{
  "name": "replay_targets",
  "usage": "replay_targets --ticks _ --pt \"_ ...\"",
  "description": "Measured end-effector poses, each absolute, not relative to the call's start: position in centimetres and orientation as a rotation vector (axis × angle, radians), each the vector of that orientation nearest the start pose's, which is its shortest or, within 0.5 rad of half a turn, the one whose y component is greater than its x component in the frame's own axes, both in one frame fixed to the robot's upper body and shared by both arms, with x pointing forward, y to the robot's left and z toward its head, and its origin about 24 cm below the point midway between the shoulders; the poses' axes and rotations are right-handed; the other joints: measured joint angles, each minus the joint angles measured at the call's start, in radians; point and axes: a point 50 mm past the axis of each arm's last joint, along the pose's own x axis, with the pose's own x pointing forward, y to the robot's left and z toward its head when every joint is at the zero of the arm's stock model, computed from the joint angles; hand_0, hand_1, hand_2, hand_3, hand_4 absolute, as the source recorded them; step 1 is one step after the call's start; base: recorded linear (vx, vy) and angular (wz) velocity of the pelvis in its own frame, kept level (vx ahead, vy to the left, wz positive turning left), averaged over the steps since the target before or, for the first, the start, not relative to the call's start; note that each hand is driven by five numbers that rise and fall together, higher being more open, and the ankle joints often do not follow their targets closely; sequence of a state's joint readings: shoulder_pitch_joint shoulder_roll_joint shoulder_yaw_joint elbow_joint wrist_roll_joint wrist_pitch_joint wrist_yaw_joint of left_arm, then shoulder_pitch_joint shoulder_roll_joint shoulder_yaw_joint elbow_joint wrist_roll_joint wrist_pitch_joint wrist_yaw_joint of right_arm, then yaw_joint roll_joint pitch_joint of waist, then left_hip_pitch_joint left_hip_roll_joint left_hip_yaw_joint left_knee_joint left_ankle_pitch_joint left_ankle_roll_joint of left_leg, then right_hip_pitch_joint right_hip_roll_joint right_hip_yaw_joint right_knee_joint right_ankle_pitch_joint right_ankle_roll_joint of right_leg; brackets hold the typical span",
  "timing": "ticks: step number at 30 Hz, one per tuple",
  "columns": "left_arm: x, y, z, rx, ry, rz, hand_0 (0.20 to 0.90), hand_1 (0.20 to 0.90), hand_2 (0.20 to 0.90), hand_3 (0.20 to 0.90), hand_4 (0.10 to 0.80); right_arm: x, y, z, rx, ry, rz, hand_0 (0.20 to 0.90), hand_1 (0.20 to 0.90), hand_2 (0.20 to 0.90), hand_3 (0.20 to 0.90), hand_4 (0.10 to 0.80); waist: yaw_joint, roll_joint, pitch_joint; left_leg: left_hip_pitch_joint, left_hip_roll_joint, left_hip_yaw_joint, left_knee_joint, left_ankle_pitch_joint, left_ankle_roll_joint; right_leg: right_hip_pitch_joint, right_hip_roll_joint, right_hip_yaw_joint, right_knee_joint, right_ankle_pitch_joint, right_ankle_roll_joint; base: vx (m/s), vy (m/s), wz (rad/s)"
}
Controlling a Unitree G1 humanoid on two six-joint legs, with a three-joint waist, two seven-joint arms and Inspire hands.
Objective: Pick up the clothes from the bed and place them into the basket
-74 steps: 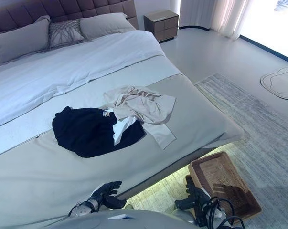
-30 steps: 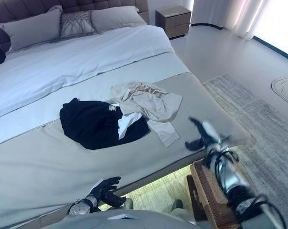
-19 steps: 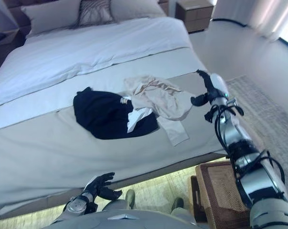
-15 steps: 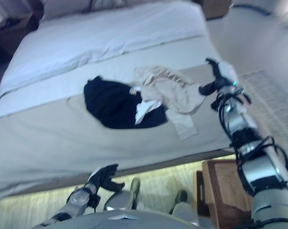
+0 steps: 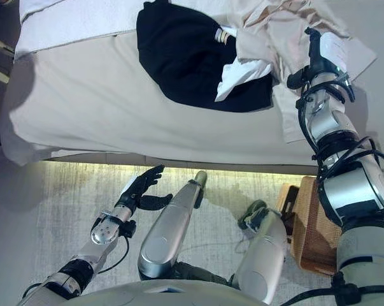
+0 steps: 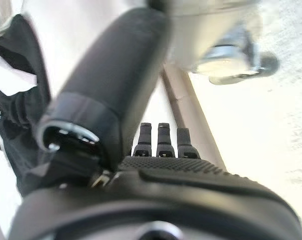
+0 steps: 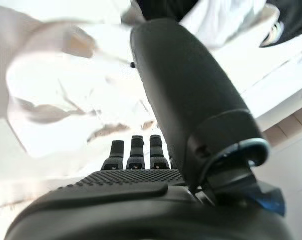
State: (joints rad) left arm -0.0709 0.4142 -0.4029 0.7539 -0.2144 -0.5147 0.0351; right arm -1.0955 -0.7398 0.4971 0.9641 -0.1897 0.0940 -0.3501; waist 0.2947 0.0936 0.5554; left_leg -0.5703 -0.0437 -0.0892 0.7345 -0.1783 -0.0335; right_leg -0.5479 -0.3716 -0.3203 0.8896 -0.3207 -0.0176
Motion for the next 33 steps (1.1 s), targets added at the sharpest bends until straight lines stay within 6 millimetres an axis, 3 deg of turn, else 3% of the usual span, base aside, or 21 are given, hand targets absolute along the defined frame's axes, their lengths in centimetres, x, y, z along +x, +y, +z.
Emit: replay_targets --ticks 3,7,11,13,16,17,18,19,20,26,33 --pt "21.3 21.0 -4.9 0.334 0.168 -0.162 0.900 0.900 0.900 0.900 0.800 39.4 -28.4 25.2 -1.165 -0.157 -0.540 0.900 0.900 0.900 0.900 0.800 0.000 0.005 0.005 -0.084 -0.006 0.000 0.084 -0.023 0.008 -0.081 -0.008 0.022 0.067 -0.013 -0.009 -0.016 0.058 -0.03" --pt "21.8 21.3 -3.1 0.340 0.067 -0.129 0.900 0.900 0.900 0.900 0.800 39.2 -28.7 27.5 -1.212 -0.169 -0.598 0.900 0.900 0.900 0.900 0.800 -0.002 0.006 0.008 -0.184 -0.008 0.002 0.203 -0.062 0.017 -0.173 -0.016 0.054 0.154 -0.036 0.000 0.012 0.065 -0.05" --pt "22.3 20.8 -2.1 0.307 0.016 -0.123 0.900 0.900 0.900 0.900 0.800 38.8 -29.6 28.4 -1.274 -0.158 -0.635 0.900 0.900 0.900 0.900 0.800 0.001 0.007 0.008 -0.236 -0.011 0.002 0.263 -0.085 0.017 -0.215 -0.018 0.069 0.196 -0.039 0.005 0.038 0.020 0.02" --pt "22.3 20.8 -1.2 0.287 -0.030 -0.124 0.900 0.900 0.900 0.900 0.800 38.6 -30.5 29.9 -1.275 -0.128 -0.697 0.900 0.900 0.900 0.900 0.800 0.005 0.007 0.008 -0.291 -0.015 0.001 0.310 -0.094 0.021 -0.268 -0.017 0.090 0.242 -0.047 0.019 0.038 -0.019 0.11" --pt "22.1 21.5 -1.0 0.276 -0.035 -0.096 0.900 0.900 0.900 0.900 0.800 38.4 -30.7 31.9 -1.265 -0.127 -0.747 0.900 0.900 0.900 0.900 0.800 0.012 0.008 0.008 -0.350 -0.015 -0.008 0.341 -0.095 0.020 -0.323 -0.016 0.092 0.267 -0.048 0.017 0.001 -0.003 0.02" --pt "21.9 21.7 -1.1 0.273 -0.030 -0.082 0.900 0.900 0.900 0.900 0.800 38.4 -30.8 32.2 -1.267 -0.124 -0.757 0.829 0.829 0.829 0.818 0.718 0.015 0.009 0.009 -0.361 -0.015 -0.010 0.345 -0.094 0.020 -0.334 -0.016 0.092 0.272 -0.048 0.017 -0.010 -0.005 0.04" --pt "21.7 21.9 -1.2 0.268 -0.023 -0.068 0.900 0.900 0.900 0.900 0.800 38.4 -30.8 32.4 -1.278 -0.121 -0.759 0.686 0.686 0.686 0.650 0.550 0.016 0.009 0.009 -0.370 -0.015 -0.011 0.349 -0.094 0.020 -0.342 -0.016 0.092 0.277 -0.048 0.017 0.000 0.000 0.00" --pt "21.4 22.2 -1.3 0.257 -0.018 -0.054 0.900 0.900 0.900 0.900 0.800 38.3 -30.9 32.6 -1.287 -0.115 -0.752 0.526 0.526 0.526 0.464 0.364 0.017 0.009 0.009 -0.380 -0.015 -0.013 0.353 -0.094 0.020 -0.351 -0.016 0.092 0.281 -0.048 0.017 0.000 -0.040 0.01" --pt "21.1 22.3 -1.3 0.254 -0.015 -0.045 0.900 0.900 0.900 0.900 0.800 38.2 -31.1 32.9 -1.301 -0.107 -0.753 0.300 0.300 0.300 0.200 0.100 0.022 0.009 0.009 -0.391 -0.015 -0.015 0.360 -0.094 0.020 -0.363 -0.014 0.092 0.286 -0.048 0.017 0.007 -0.045 0.00" --pt "20.6 22.3 -0.9 0.235 -0.040 -0.039 0.900 0.900 0.900 0.900 0.800 37.8 -32.0 33.4 -1.330 -0.046 -0.716 0.300 0.300 0.300 0.200 0.100 0.032 0.009 0.009 -0.433 -0.014 -0.026 0.381 -0.090 0.027 -0.395 -0.009 0.086 0.296 -0.049 0.015 -0.020 -0.047 0.00" --pt "21.0 23.1 0.2 0.258 -0.080 -0.035 0.900 0.900 0.900 0.900 0.800 38.0 -32.1 33.0 -1.211 0.025 -0.596 0.300 0.300 0.300 0.200 0.100 0.033 0.008 0.010 -0.434 -0.009 -0.025 0.385 -0.090 0.026 -0.390 -0.002 0.086 0.290 -0.046 0.010 0.000 -0.005 -0.01"
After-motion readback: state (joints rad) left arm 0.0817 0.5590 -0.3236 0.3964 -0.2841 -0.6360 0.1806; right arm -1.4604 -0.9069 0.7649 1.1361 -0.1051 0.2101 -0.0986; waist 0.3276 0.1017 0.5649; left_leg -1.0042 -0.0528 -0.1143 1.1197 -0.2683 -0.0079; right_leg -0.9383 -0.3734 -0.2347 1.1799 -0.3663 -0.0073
